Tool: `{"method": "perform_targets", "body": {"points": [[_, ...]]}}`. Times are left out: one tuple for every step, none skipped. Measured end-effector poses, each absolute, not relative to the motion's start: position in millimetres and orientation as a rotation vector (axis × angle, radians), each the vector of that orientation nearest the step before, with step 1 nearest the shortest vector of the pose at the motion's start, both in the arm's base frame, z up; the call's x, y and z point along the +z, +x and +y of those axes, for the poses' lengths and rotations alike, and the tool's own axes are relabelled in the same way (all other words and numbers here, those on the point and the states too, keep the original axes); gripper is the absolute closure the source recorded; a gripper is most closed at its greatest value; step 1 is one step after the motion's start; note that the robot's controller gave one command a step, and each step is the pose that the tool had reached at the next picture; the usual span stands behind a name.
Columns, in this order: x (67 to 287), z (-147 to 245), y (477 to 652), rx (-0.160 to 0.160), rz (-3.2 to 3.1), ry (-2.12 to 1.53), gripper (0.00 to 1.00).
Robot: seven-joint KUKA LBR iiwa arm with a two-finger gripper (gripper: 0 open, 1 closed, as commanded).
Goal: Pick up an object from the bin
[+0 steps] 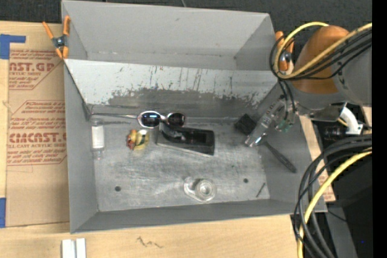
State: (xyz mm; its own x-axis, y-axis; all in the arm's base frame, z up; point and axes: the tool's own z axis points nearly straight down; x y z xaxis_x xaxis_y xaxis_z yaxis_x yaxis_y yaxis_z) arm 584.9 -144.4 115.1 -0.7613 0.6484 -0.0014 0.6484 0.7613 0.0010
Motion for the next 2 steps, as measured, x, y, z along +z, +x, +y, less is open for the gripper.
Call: {"method": "perform_targets", "body": {"points": [[124.4, -144.2, 584.9, 0.001, 2.945, 1.084, 1.00], [132.3, -144.0, 584.8, 0.001, 2.946, 1.084, 1.00]]}}
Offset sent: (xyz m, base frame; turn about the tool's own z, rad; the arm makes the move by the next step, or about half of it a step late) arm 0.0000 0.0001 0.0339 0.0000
